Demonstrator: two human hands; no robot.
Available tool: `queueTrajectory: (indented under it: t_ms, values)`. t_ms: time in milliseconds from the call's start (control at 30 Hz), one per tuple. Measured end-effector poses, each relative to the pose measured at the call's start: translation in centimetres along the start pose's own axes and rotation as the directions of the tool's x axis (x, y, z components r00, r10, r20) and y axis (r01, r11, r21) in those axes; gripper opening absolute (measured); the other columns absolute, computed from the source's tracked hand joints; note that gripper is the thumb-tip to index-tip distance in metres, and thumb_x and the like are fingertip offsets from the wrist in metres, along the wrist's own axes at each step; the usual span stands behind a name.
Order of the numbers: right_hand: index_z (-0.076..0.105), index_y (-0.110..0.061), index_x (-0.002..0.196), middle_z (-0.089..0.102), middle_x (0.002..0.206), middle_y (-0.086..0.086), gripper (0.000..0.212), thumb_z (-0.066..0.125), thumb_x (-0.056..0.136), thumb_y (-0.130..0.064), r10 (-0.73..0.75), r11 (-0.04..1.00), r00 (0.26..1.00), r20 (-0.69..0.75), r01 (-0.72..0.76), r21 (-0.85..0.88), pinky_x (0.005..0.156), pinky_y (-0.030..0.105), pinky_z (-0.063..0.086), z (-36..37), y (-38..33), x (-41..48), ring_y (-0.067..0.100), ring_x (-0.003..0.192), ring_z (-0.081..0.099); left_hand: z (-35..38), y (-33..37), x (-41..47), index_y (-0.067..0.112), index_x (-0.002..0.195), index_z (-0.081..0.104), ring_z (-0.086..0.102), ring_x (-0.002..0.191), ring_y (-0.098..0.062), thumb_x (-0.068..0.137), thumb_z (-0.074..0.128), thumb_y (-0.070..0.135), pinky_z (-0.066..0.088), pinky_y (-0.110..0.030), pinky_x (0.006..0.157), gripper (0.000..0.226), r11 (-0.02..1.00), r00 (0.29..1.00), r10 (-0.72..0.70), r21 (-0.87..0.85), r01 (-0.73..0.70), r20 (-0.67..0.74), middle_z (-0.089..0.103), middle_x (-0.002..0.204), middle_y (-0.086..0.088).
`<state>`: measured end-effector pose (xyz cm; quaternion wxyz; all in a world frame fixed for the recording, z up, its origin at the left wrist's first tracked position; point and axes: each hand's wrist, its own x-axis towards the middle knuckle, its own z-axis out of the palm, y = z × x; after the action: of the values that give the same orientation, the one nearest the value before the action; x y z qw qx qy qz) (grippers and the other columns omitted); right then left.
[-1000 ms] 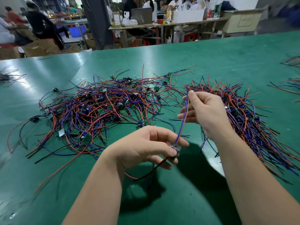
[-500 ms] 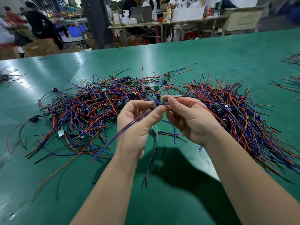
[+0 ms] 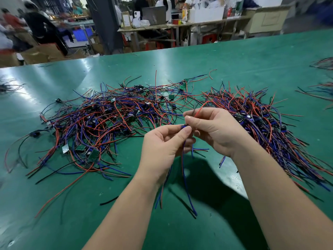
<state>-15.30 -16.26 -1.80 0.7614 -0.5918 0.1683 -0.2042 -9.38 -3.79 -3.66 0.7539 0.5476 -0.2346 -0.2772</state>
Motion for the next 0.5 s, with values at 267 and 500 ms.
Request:
queueTrajectory:
  t_ms: [267, 500]
  values:
    - [0.068, -0.005, 0.074, 0.063, 0.055, 0.001, 0.01, 0.067, 0.083, -0.001, 0.004, 0.941, 0.995, -0.1, -0.037, -0.335, 0.043, 0.013, 0.042, -0.8, 0.7, 0.2, 0.003, 0.044, 0.054, -0.1, -0.5, -0.1, 0.004, 0.075, 0.066, 0.065, 0.052, -0.011, 0.08, 0.07, 0.0, 0.053, -0.021, 0.05, 0.008, 0.985, 0.992, -0.126, 0.123, 0.122, 0.023, 0.068, 0.061, -0.007]
    - [0.069, -0.011, 0.078, 0.064, 0.064, 0.005, 0.015, 0.063, 0.085, 0.001, -0.165, 0.916, 0.932, -0.323, 0.023, -0.401, 0.042, 0.013, 0.041, -2.7, -0.1, 0.5, 0.002, 0.045, 0.058, -0.1, 0.4, -0.9, 0.004, 0.076, 0.064, 0.068, 0.058, -0.015, 0.079, 0.071, 0.001, 0.055, -0.023, 0.053, 0.009, 0.941, 0.928, -0.316, 0.187, 0.281, 0.198, 0.071, 0.07, -0.011]
